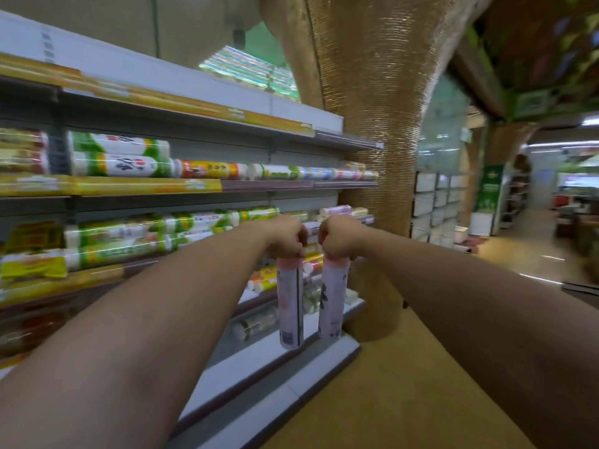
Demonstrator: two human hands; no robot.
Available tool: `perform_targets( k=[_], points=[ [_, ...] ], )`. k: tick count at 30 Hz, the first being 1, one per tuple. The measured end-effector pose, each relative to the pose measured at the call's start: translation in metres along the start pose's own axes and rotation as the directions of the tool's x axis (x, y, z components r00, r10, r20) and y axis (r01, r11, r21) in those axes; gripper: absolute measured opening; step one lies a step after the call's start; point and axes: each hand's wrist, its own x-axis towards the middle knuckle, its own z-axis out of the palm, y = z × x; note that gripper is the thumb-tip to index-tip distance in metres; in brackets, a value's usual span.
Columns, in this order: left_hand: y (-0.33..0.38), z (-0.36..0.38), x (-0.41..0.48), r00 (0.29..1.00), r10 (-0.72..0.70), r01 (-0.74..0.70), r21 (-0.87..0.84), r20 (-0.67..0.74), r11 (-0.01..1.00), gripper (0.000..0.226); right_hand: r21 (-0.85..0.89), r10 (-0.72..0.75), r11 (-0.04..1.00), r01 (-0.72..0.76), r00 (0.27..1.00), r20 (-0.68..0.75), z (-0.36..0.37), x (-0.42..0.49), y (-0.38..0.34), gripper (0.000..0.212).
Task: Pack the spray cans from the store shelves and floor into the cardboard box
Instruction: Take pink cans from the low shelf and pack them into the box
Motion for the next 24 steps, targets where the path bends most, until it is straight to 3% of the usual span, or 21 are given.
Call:
perform_targets(
  k=[10, 18, 24],
  points=[
    [0.036, 0.063, 0.13, 0.96, 0.267, -0.26, -0.088, 0.086, 0.962, 0.025, 0.057, 0.341, 0.937, -0.345, 0.938, 0.061, 0.032, 0.029, 0.101, 0.022],
    [0.059, 0.141, 0.195, 0.905, 0.379, -0.334, -0.228, 0.193, 0.914, 0.023, 0.054, 0.51, 0.854, -0.517, 0.853, 0.112, 0.093, 0.05, 0.159, 0.026],
    [0.072, 0.223, 0.22, 0.868, 0.387, -0.3, -0.294, 0.31, 0.908, 0.039, 0.044, 0.564, 0.805, -0.591, 0.787, 0.248, 0.155, 0.055, 0.201, 0.032]
  ],
)
